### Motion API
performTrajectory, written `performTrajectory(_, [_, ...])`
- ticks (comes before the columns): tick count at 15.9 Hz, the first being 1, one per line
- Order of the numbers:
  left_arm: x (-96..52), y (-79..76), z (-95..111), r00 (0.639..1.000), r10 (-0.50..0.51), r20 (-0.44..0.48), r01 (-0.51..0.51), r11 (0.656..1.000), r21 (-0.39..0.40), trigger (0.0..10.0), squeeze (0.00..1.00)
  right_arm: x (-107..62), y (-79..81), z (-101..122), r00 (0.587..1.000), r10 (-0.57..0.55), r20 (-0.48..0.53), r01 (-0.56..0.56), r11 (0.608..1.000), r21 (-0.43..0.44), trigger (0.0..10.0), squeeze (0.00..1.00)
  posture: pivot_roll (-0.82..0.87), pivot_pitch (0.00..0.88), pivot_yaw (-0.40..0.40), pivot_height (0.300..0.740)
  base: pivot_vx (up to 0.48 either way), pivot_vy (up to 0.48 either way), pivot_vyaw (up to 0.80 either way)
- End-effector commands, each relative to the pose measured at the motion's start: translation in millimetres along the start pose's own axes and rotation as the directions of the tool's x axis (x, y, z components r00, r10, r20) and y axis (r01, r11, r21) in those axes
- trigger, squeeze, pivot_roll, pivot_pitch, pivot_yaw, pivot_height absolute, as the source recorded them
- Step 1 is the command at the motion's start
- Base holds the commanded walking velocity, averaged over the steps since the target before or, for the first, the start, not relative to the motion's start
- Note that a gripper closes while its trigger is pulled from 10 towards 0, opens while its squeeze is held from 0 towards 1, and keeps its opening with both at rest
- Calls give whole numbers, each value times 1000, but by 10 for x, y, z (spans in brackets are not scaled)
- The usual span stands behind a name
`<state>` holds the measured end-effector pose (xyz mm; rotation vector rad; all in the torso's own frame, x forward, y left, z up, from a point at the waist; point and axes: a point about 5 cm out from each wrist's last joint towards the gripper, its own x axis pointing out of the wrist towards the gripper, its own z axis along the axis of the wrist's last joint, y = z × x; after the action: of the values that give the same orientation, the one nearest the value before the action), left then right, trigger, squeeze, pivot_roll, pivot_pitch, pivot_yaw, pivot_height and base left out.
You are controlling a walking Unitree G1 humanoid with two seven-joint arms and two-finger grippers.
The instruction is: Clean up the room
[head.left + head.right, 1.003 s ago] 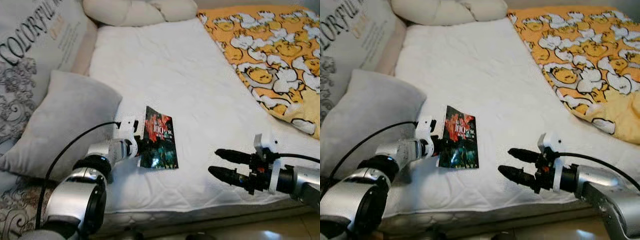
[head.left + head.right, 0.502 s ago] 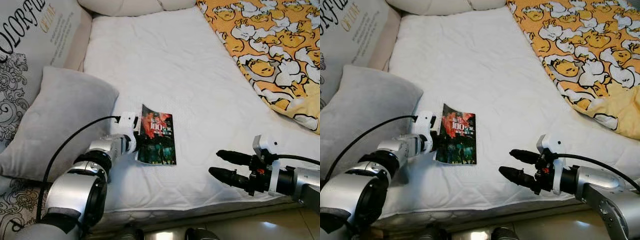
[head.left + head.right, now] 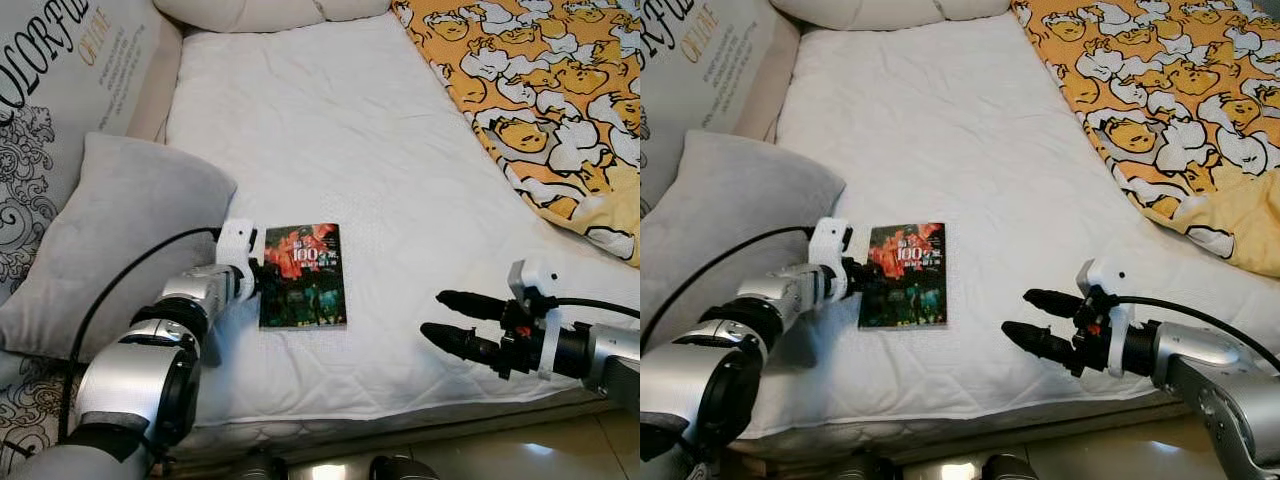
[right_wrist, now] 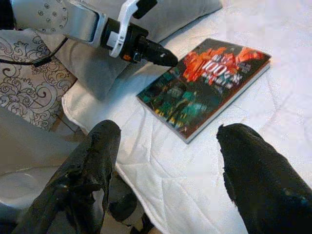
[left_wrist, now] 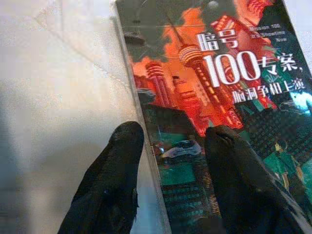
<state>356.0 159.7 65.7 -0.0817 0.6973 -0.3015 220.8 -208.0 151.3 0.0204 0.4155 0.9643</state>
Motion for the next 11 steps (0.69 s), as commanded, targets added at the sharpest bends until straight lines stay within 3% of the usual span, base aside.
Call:
performTrajectory(1, [-19, 62, 0, 1000, 28, 14, -28, 999, 33, 10000, 1000, 27, -11, 8, 1000, -2, 1, 2, 1000, -21, 10000, 0, -208, 63, 52, 740, 0, 0, 0])
performTrajectory(2, [-26, 73, 39, 998, 32, 45, -34, 999, 42, 10000, 1000, 38, -10, 13, 1000, -4, 9, 4, 1000, -25, 10000, 0, -207, 59, 53, 740, 0, 0, 0])
performTrajectory(3, [-44, 78, 151, 991, 21, 135, -25, 999, 27, 10000, 1000, 77, -15, 52, 997, -27, 78, 28, 1000, -9, 10000, 0, -192, 37, 57, 740, 0, 0, 0])
performTrajectory(4, [-60, 75, 231, 978, 19, 206, -29, 999, 43, 10000, 875, 107, -17, 79, 991, -55, 126, 56, 998, -9, 10000, 0, -179, 18, 60, 740, 0, 0, 0])
performTrajectory(5, [-69, 59, 270, 970, 5, 242, -21, 998, 64, 10000, 435, 146, -31, 79, 984, -100, 149, 101, 995, 0, 10000, 0, -169, 3, 62, 740, 0, 0, 0])
performTrajectory(6, [-107, 7, 360, 938, -22, 347, -26, 991, 133, 10000, 424, 256, -60, 47, 961, -204, 187, 208, 978, 1, 10000, 0, -150, 0, 70, 740, 0, 0, 0])
performTrajectory(8, [-165, -33, 400, 902, -13, 431, -68, 983, 171, 10000, 439, 337, -78, 3, 939, -278, 201, 286, 958, -7, 10000, 0, -135, 0, 69, 740, 0, 0, 0])
performTrajectory(9, [-257, -96, 398, 870, 1, 493, -102, 979, 178, 10000, 439, 408, -120, -29, 904, -372, 213, 379, 925, 5, 10000, 0, -124, 0, 67, 740, 0, -428, 0])
performTrajectory(11, [-492, -167, 330, 809, 78, 583, -171, 980, 105, 10000, 455, 499, -196, -47, 809, -534, 245, 528, 844, 95, 10000, 0, -102, 0, 58, 740, 0, -480, 0])
